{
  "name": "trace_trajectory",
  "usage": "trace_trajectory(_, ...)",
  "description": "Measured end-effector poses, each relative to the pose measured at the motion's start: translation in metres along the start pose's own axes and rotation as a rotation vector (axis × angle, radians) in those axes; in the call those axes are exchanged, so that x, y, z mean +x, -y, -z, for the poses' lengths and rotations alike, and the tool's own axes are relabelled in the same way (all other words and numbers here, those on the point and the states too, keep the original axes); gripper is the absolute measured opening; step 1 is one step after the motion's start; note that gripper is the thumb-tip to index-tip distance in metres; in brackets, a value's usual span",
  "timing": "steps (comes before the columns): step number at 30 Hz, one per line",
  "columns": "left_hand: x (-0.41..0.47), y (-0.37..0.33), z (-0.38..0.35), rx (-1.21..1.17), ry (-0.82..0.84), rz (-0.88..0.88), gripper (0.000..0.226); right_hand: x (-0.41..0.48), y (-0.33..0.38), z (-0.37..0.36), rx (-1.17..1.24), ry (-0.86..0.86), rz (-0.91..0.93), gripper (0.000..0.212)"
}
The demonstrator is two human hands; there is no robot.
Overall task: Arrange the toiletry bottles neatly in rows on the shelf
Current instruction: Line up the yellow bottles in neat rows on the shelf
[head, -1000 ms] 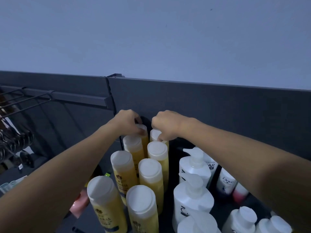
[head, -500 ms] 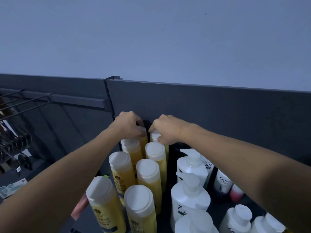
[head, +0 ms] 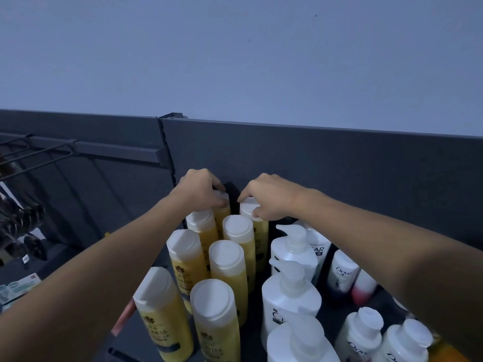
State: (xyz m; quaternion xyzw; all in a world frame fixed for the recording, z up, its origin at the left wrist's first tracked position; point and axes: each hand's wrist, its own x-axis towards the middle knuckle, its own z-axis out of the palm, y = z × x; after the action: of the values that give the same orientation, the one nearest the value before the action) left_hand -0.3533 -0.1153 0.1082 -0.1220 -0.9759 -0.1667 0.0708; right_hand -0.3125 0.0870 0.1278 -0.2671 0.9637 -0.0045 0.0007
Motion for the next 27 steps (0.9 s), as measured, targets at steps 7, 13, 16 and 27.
trace_trajectory(7,-0.004,0.004,0.002,0.033,0.027,0.044,0.041,-0.019,-0.002,0.012,0.064,-0.033,-0.02,0.056)
trace_trajectory(13,-0.023,-0.005,0.011,0.115,-0.038,0.018,0.052,-0.085,-0.013,0.053,0.178,-0.206,-0.183,0.043)
trace_trajectory(16,-0.048,-0.028,0.024,0.105,-0.159,-0.13,0.041,-0.125,-0.009,0.055,0.223,-0.182,-0.239,0.031)
trace_trajectory(27,-0.206,-0.12,0.019,-0.031,0.101,-0.607,0.021,-0.163,0.059,0.003,0.239,0.017,-0.23,0.014)
